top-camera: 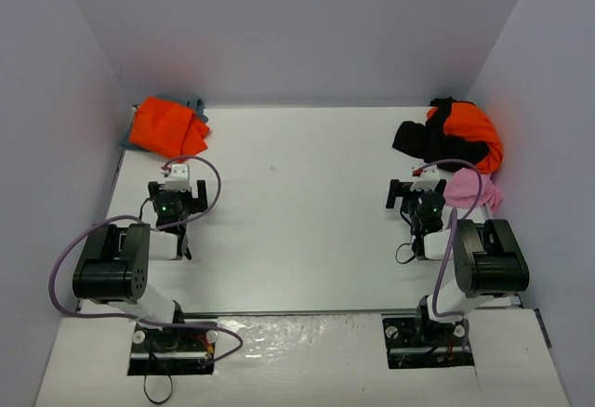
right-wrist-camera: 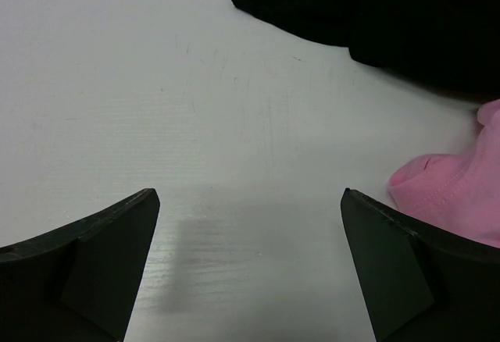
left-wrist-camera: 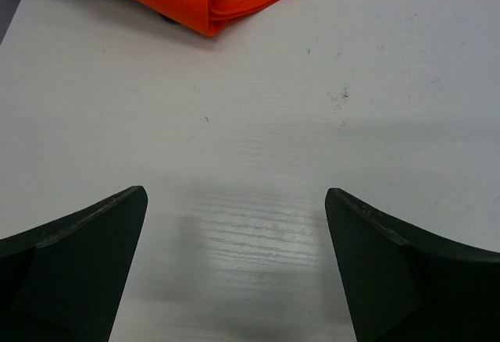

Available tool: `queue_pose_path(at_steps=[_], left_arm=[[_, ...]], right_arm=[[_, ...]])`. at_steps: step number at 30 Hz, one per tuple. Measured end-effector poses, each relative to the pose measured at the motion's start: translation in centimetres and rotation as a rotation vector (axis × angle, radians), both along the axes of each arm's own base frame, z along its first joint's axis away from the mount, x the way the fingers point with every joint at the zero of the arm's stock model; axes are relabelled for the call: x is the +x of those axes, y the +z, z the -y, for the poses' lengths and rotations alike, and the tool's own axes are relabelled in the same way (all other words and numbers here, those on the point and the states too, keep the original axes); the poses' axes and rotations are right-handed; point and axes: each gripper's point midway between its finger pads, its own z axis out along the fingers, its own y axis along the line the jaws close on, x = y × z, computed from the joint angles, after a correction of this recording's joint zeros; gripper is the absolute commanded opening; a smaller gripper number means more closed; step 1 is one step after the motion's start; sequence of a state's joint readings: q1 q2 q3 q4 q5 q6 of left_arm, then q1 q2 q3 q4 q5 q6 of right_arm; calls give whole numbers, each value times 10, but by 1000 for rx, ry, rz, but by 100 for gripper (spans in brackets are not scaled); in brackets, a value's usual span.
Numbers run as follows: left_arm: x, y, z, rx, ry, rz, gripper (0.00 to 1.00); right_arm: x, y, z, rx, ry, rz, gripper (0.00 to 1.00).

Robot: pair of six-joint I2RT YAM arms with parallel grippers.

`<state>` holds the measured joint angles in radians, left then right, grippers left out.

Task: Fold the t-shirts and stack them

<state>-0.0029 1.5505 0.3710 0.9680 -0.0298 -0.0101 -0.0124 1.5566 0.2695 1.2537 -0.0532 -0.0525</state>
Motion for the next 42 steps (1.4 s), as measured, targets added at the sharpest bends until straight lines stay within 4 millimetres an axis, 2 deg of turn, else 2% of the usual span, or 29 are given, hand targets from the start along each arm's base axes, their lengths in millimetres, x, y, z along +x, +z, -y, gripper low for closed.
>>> queue_pose_path(at_steps=[9, 11, 16, 19, 22, 25, 30, 33, 35, 37, 39, 42], left_arm=[[0, 0, 0, 0, 0, 0, 97], [0, 0, 0, 0, 0, 0, 97], [0, 0, 0, 0, 0, 0, 97], [0, 0, 0, 0, 0, 0, 97], [0, 0, 0, 0, 0, 0, 97], [0, 0, 0, 0, 0, 0, 97], [0, 0, 0, 0, 0, 0, 97], [0, 0, 0, 0, 0, 0, 97], [0, 0, 0, 0, 0, 0, 97], [0, 0, 0, 0, 0, -1, 97], [0, 0, 0, 0, 0, 0, 97], [0, 0, 0, 0, 0, 0, 97]], right_arm=[[-8, -5, 0, 0, 2, -15, 100], [-7, 1, -3, 1, 19, -1, 100], [9, 36, -12, -12, 63, 72, 100], [25, 57, -27, -61, 158, 72, 100], [42, 75, -56, -176, 372, 20, 100], [57, 99, -84, -260, 478, 22, 100], [72, 127, -112, -428, 449, -4, 100], [99, 159, -91, -445, 367, -26, 100], [136, 190, -63, -461, 263, -23, 100], [169, 206, -31, -463, 173, -11, 100], [178, 195, -1, -461, 111, -57, 100], [186, 159, 43, -478, 13, -193, 100]])
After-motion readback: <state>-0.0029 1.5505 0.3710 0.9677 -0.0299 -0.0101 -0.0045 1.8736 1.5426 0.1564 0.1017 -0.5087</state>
